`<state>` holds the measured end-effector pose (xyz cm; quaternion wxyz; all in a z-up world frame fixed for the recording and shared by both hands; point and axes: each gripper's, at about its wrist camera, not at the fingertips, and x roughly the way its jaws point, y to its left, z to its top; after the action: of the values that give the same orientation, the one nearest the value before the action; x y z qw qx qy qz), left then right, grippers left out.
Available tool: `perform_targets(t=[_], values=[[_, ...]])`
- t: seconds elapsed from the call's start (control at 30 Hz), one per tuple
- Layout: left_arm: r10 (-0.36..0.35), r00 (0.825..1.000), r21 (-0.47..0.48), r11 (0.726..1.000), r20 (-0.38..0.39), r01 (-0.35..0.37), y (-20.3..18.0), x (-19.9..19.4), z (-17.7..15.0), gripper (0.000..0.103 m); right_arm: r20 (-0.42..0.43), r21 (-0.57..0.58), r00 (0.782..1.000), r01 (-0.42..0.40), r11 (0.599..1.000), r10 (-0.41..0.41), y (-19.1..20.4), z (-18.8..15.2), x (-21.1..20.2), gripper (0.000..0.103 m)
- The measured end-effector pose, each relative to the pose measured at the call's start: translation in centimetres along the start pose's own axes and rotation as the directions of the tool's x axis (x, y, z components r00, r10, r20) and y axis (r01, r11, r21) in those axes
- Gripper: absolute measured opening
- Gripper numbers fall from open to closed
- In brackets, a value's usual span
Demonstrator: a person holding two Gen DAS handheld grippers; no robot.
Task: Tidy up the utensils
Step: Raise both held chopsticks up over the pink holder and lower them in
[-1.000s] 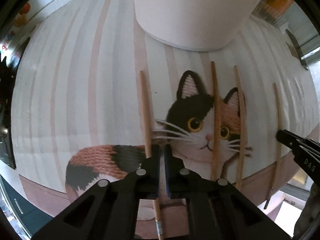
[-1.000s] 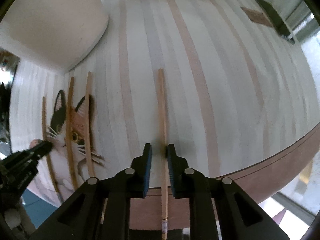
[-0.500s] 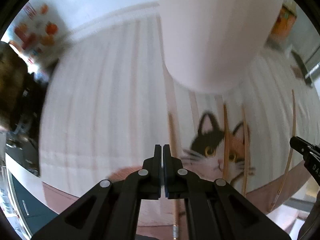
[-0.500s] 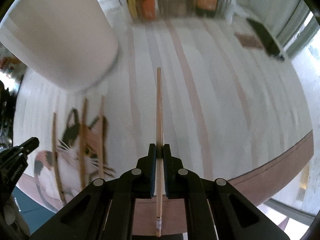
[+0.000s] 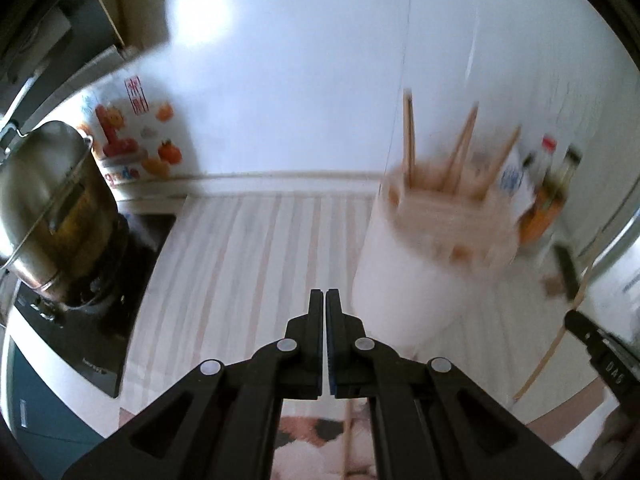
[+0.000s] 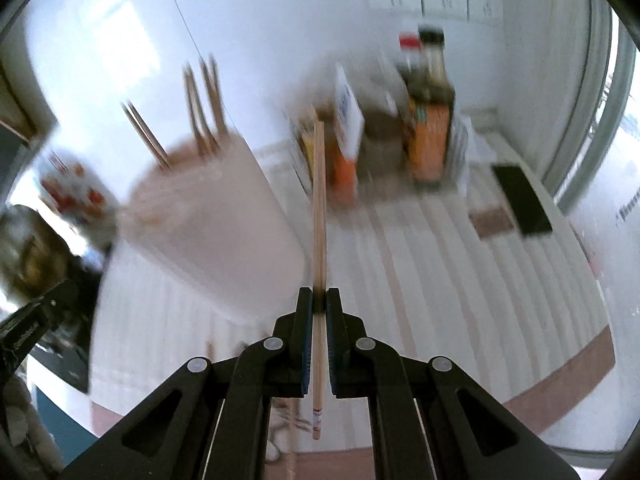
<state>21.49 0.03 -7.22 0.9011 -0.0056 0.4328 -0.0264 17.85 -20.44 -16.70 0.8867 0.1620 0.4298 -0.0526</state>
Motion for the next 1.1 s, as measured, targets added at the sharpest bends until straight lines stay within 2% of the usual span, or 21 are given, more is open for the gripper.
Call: perform_targets(t=[0.1, 0.17, 0.23, 0.3, 0.37, 0.43, 0.53, 0.63, 0.7, 0.77, 0.8, 0.87, 0.9, 0.97, 1.1], values=[[-0.047, 0.998, -0.035, 0.998, 0.038, 0.048, 0.7, -1.9, 1.9, 0.0, 0.058, -0.003, 0.998, -0.04, 0.999, 0.04, 0.7, 2.1, -2.2, 0.007], [-0.106, 0.994, -0.056, 0.993, 0.026, 0.108, 1.3, -2.1, 2.5, 0.0, 0.065, -0.012, 0.995, -0.072, 0.997, 0.072, 1.3, 3.4, -3.1, 0.007], [-0.167, 0.986, -0.053, 0.985, -0.022, 0.166, 1.4, -1.1, 2.3, 0.001, 0.031, -0.015, 0.995, -0.097, 0.995, 0.097, 1.7, 3.6, -3.1, 0.007], [-0.216, 0.972, -0.054, 0.976, -0.093, 0.211, 1.2, 0.5, 1.2, 0.005, -0.045, -0.008, 0.991, -0.127, 0.992, 0.127, 1.7, 3.1, -1.6, 0.007], [-0.238, 0.949, -0.06, 0.971, -0.206, 0.23, 0.7, 3.4, -1.3, 0.013, -0.133, -0.007, 0.983, -0.128, 0.992, 0.126, 1.2, 1.7, 0.6, 0.007], [-0.239, 0.923, -0.069, 0.971, -0.303, 0.228, 0.4, 6.4, -4.0, 0.031, -0.241, 0.014, 0.962, -0.126, 0.992, 0.126, 0.4, -0.5, 3.3, 0.007], [-0.223, 0.863, -0.081, 0.975, -0.453, 0.209, -0.2, 11.4, -8.6, 0.032, -0.349, 0.019, 0.933, -0.084, 0.996, 0.085, -1.0, -3.6, 6.4, 0.007], [-0.172, 0.818, -0.048, 0.984, -0.548, 0.174, -0.9, 14.9, -12.1, 0.031, -0.409, 0.004, 0.912, -0.047, 0.999, 0.045, -1.9, -5.8, 8.4, 0.007], [-0.118, 0.8, -0.008, 0.99, -0.588, 0.14, -1.5, 16.4, -13.9, 0.031, -0.435, 0.001, 0.9, -0.029, 1.0, 0.026, -2.3, -6.7, 9.3, 0.007], [-0.064, 0.79, 0.039, 0.993, -0.61, 0.11, -2.0, 17.4, -15.0, 0.03, -0.45, -0.014, 0.893, -0.002, 1.0, -0.004, -2.7, -7.2, 10.1, 0.007], [-0.041, 0.814, 0.07, 0.992, -0.579, 0.1, -2.4, 17.0, -15.0, 0.028, -0.459, -0.018, 0.888, 0.008, 1.0, -0.015, -2.9, -7.5, 10.6, 0.006], [0.021, 0.821, 0.14, 0.988, -0.57, 0.072, -3.2, 17.1, -15.2, 0.017, -0.473, -0.015, 0.88, 0.026, 1.0, -0.031, -3.4, -7.9, 11.4, 0.006], [0.031, 0.832, 0.153, 0.986, -0.554, 0.066, -3.5, 16.9, -15.1, 0.005, -0.476, -0.016, 0.879, 0.033, 0.999, -0.036, -3.6, -8.0, 11.7, 0.006], [0.059, 0.843, 0.177, 0.983, -0.534, 0.043, -3.8, 16.6, -14.9, 0.004, -0.478, -0.013, 0.877, 0.044, 0.999, -0.045, -3.9, -8.2, 12.1, 0.006], [0.076, 0.898, 0.183, 0.983, -0.434, 0.005, -4.0, 13.9, -13.4, 0.004, -0.456, -0.014, 0.889, 0.043, 0.999, -0.044, -4.0, -8.2, 11.5, 0.006]])
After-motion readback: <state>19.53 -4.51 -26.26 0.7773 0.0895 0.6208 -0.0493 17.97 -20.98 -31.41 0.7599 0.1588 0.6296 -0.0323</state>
